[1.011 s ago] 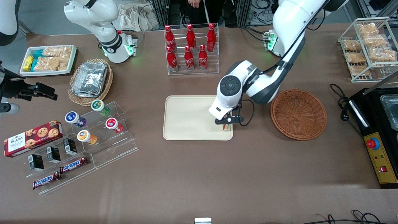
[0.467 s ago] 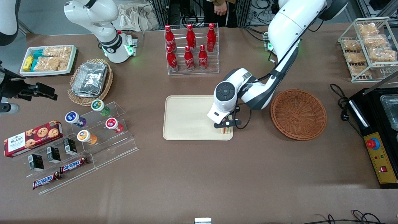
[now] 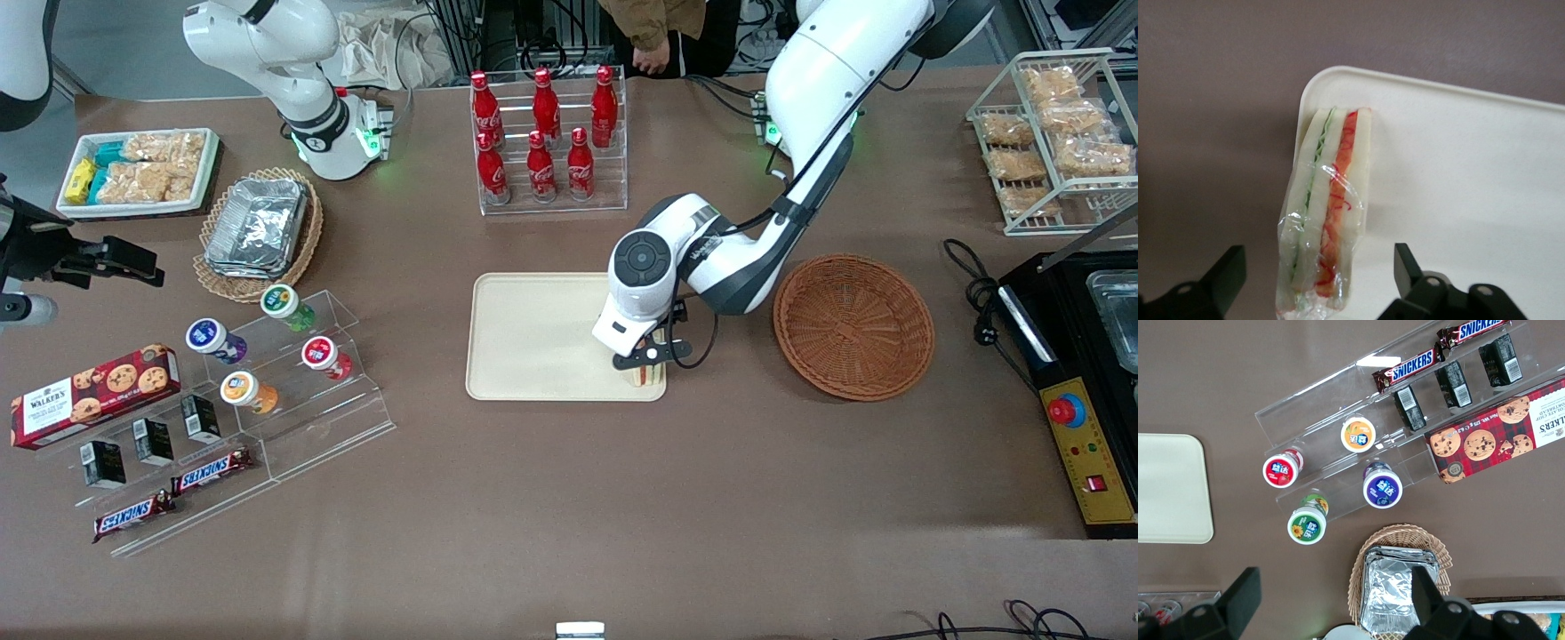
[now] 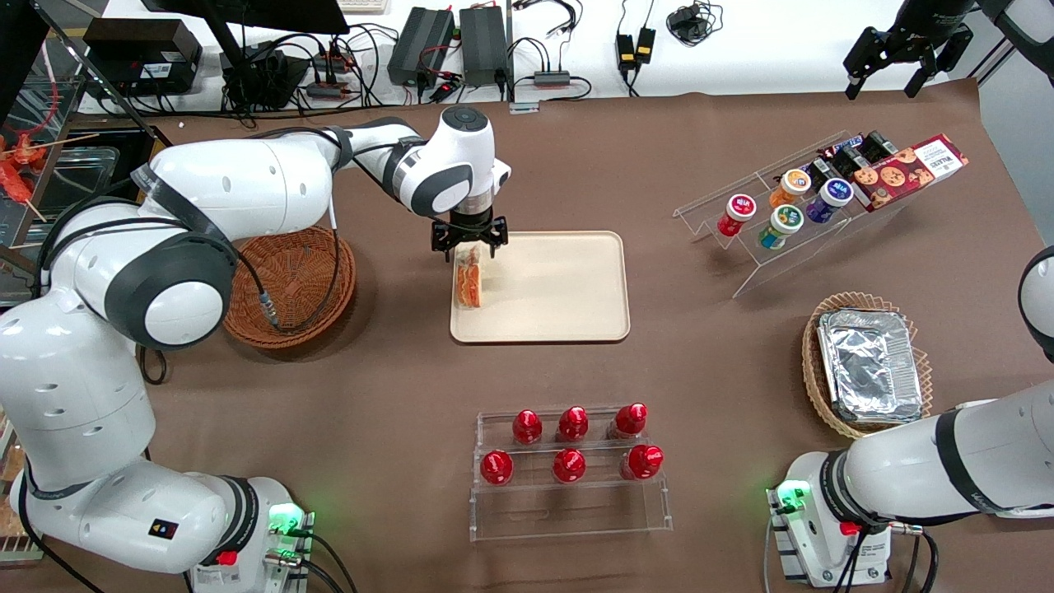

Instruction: Place sandwich from basket to tray

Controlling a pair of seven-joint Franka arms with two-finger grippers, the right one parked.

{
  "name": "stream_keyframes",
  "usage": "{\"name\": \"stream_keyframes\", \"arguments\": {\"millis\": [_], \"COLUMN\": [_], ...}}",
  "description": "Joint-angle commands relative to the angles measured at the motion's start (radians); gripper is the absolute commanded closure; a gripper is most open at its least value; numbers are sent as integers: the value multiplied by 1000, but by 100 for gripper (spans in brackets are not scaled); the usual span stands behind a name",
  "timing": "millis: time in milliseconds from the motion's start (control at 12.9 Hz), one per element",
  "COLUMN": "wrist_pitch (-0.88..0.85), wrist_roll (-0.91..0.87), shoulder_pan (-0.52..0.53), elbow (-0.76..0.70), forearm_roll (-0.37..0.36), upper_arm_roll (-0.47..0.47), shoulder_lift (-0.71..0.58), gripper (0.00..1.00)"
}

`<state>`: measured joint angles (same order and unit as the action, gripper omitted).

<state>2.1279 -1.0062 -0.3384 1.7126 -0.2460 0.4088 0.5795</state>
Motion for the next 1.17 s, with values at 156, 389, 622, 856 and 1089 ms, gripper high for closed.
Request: {"name": "stream_keyframes", "arguments": {"millis": [156, 389, 622, 856, 1089], "wrist_pitch": [-127, -302, -465, -609, -646], "wrist_roll": [-55, 12, 269, 718, 966], "shoulder_pan": [45, 124, 145, 145, 145], "elbow": [-83, -91, -91, -91, -131], "forearm_roll": [-2, 86, 207, 244, 228], "upper_arm_roll": [-5, -11, -150, -354, -452], "shoulder_lift": [-159, -323, -479, -579, -589], "gripper": [0, 0, 0, 0, 0]}}
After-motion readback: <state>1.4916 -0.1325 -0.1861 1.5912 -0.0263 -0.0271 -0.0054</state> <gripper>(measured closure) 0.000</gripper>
